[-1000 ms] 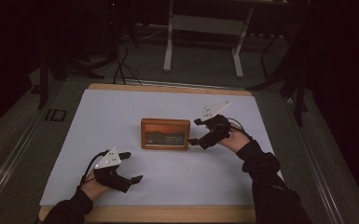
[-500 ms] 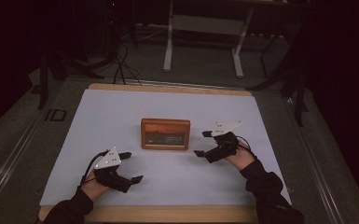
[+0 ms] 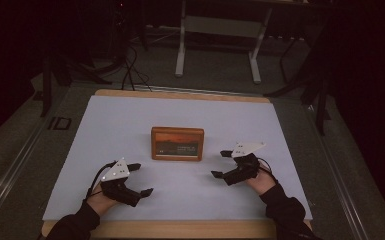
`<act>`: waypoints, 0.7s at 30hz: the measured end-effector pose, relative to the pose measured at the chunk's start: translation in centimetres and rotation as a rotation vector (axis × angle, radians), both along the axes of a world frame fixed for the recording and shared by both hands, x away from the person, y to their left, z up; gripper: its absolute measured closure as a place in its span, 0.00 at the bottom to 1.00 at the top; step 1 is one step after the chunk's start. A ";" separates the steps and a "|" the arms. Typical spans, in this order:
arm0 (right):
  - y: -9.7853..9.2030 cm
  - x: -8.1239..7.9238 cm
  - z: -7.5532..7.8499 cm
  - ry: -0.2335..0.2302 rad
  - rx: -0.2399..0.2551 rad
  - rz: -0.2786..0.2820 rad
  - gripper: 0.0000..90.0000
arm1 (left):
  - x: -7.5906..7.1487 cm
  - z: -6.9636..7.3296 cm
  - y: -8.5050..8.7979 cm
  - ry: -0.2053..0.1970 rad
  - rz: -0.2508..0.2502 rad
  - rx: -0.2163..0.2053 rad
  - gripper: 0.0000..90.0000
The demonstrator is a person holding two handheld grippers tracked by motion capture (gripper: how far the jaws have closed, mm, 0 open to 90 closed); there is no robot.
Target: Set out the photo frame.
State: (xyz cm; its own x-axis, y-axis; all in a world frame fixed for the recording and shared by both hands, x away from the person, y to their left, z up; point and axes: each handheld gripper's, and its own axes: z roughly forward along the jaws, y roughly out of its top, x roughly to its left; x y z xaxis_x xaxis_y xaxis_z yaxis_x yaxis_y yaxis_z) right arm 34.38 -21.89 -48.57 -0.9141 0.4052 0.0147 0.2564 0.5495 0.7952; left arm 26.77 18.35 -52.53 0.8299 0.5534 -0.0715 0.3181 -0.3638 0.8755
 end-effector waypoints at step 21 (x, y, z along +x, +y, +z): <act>-3.2 -3.2 -3.0 0.000 0.044 -0.089 0.18 | -0.2 -0.1 -0.2 -0.003 -0.025 0.002 0.03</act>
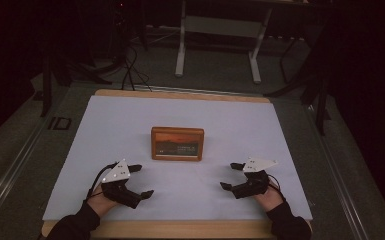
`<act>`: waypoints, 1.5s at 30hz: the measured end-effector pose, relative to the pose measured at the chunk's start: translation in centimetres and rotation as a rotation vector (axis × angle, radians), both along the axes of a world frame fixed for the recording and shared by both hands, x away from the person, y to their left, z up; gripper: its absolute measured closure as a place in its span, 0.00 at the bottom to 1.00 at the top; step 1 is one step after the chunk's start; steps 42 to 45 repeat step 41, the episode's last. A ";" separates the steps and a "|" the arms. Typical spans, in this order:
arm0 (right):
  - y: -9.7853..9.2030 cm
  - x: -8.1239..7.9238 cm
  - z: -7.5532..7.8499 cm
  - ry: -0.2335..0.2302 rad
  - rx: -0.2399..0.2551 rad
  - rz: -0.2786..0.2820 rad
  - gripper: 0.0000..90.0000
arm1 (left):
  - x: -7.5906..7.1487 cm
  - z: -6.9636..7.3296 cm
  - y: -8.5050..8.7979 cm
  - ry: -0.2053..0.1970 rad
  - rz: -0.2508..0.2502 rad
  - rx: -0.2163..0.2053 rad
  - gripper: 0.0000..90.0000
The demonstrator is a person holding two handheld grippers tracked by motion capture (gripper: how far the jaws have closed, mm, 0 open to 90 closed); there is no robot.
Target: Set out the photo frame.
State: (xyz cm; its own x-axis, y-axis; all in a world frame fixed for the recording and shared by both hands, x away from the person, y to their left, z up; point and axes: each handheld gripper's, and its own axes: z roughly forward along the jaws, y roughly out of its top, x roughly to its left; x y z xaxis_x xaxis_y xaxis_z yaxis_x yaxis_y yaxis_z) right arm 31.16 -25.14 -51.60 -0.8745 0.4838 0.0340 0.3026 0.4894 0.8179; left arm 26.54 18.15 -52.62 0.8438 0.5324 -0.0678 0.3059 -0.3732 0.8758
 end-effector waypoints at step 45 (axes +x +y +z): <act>-3.1 -1.5 -1.5 -0.001 -0.035 -0.083 0.18 | -0.1 -0.1 0.1 -0.010 0.008 0.012 0.03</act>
